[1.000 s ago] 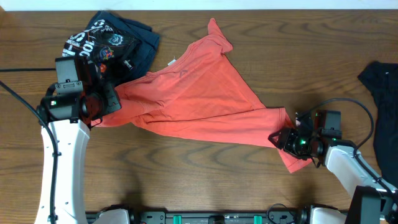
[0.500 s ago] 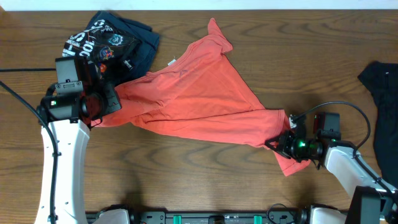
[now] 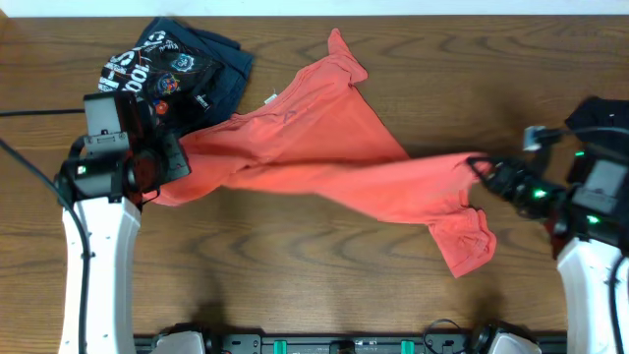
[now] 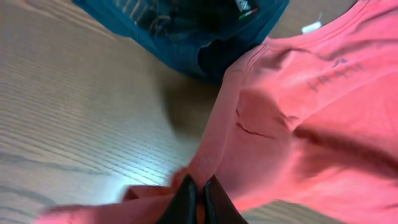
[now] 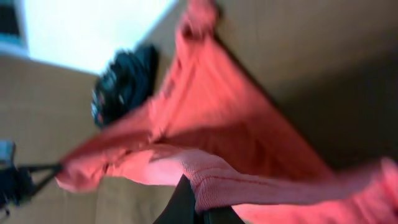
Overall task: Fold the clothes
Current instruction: 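Lift the shirt with both grippers and lay it flat across the table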
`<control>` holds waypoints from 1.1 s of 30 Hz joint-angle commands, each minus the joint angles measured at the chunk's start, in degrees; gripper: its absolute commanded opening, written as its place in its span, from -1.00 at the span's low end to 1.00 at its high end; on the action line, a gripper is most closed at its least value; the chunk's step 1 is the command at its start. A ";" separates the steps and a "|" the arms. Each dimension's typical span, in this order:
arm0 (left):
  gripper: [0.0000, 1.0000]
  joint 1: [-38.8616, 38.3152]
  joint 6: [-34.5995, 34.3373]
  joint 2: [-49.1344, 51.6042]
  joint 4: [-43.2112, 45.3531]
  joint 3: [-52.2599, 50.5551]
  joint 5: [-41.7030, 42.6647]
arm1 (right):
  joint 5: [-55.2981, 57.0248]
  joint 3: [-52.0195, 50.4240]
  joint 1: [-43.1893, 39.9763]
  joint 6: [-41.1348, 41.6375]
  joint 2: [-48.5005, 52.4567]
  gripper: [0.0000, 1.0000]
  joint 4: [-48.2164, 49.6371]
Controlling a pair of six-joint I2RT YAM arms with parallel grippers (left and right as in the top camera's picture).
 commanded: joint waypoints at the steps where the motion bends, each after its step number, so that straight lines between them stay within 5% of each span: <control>1: -0.88 0.24 1.66 -4.00 -0.20 0.55 1.29 | -1.79 4.26 -1.92 2.47 -2.60 -0.97 -0.17; 12: -0.88 -0.66 4.44 -18.14 -1.99 11.65 12.63 | 10.99 26.43 -2.43 9.01 -4.83 -0.98 -20.06; 24: -0.88 -5.81 7.02 -21.51 -7.89 42.56 12.96 | 35.82 61.68 -3.96 3.32 -4.61 -0.98 -41.97; 33: -0.88 -5.81 7.13 -20.83 -8.02 50.56 12.74 | 42.42 70.75 -4.35 2.29 -4.44 -0.98 -47.04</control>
